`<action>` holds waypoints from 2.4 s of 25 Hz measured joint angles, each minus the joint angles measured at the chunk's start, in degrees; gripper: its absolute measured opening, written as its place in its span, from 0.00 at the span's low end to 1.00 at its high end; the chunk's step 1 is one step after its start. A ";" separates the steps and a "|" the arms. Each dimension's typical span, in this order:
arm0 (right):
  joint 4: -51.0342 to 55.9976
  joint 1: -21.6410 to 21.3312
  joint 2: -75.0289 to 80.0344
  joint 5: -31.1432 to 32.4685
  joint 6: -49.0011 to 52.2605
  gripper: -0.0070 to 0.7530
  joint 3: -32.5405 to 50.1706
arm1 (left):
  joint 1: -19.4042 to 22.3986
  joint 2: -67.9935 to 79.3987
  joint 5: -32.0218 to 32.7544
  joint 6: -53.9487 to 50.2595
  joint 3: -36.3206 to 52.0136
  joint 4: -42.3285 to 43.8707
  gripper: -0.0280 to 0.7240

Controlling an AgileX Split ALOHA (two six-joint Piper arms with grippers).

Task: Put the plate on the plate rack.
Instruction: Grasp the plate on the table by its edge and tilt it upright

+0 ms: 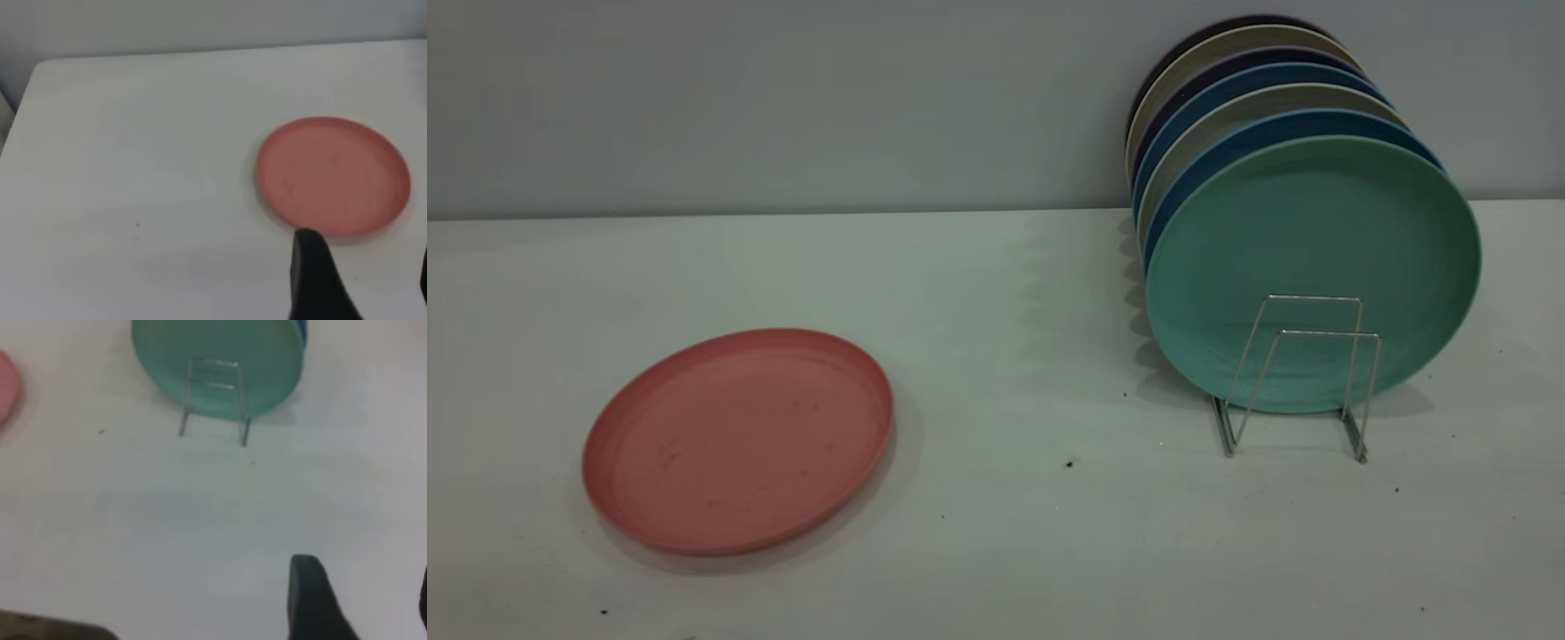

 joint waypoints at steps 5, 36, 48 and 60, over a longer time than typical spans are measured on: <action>4.26 0.00 10.24 -6.31 -5.09 0.53 0.00 | 0.00 13.03 -1.78 -1.70 0.00 -0.16 0.60; 12.85 0.00 30.79 -14.79 -18.09 0.53 0.00 | 0.00 79.05 -32.42 9.72 -0.64 -26.03 0.60; 21.72 0.00 31.20 -15.16 -25.84 0.53 0.00 | 0.21 105.15 -36.30 31.64 -13.82 -47.62 0.60; 33.64 0.00 44.22 -16.27 -36.36 0.53 0.00 | 8.14 113.59 -32.72 36.56 -20.68 -50.69 0.60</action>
